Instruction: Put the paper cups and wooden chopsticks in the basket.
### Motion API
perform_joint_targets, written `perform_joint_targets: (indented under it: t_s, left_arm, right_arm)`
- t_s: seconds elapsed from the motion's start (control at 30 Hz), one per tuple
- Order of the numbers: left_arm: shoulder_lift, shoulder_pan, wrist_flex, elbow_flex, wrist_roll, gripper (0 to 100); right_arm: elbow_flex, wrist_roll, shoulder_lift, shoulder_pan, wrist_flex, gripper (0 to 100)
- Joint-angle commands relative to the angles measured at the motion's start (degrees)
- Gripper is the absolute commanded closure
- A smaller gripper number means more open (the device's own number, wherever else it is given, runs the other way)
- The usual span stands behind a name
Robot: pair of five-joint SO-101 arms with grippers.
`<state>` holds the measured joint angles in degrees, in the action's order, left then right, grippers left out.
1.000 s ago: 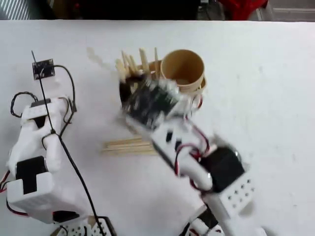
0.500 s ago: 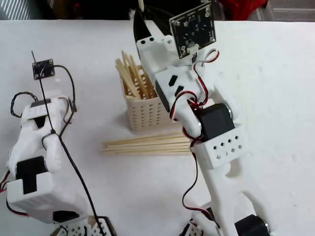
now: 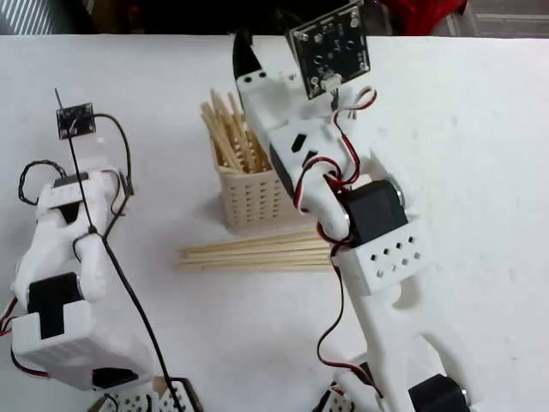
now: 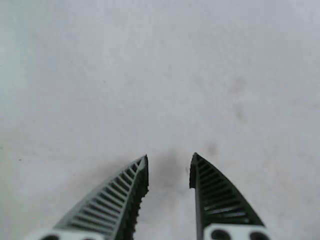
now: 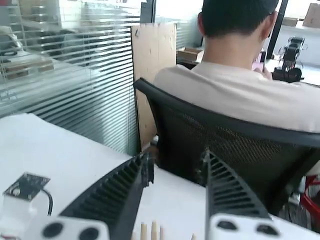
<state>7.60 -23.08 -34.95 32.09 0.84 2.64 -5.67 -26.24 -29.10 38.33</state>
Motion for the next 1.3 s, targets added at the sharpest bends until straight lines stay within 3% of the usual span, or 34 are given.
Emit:
perform_joint_targets:
  t_s: [0.0,0.1,0.23,0.33,0.57,0.73,1.03,1.27]
  left_arm:
    - [-0.22,0.75,0.97,-1.49,-0.70,84]
    - [-0.22,0.75,0.97,-1.49,-0.70,84]
    - [-0.13,0.75,0.97,-1.49,-0.70,84]
    - [1.27,0.75,0.53,-2.73,-0.70,84]
    - [2.33,0.75,-0.88,-4.04,-0.62,85]
    - [2.33,0.75,-0.79,-4.04,-0.62,85]
    - [2.33,0.75,-1.05,-3.96,-0.62,85]
    - [2.33,0.75,-1.05,-3.96,-0.62,85]
  right_arm:
    - [-0.44,0.00,-3.03,-1.10,13.49,84.1]
    - [-0.35,-1.05,-6.90,-3.21,26.86,84.0]
    - [1.67,-15.74,-10.24,-10.42,41.98,84.1]
    - [12.31,-22.24,-11.38,-17.27,44.26,88.8]
    - [46.07,-33.14,-11.56,-19.30,18.86,88.2]
    - [57.85,-38.15,-11.47,-19.30,4.97,88.2]
    - [60.92,-38.42,-10.59,-14.02,0.92,88.2]
    - [53.19,-36.13,4.62,-10.77,-4.26,88.2]
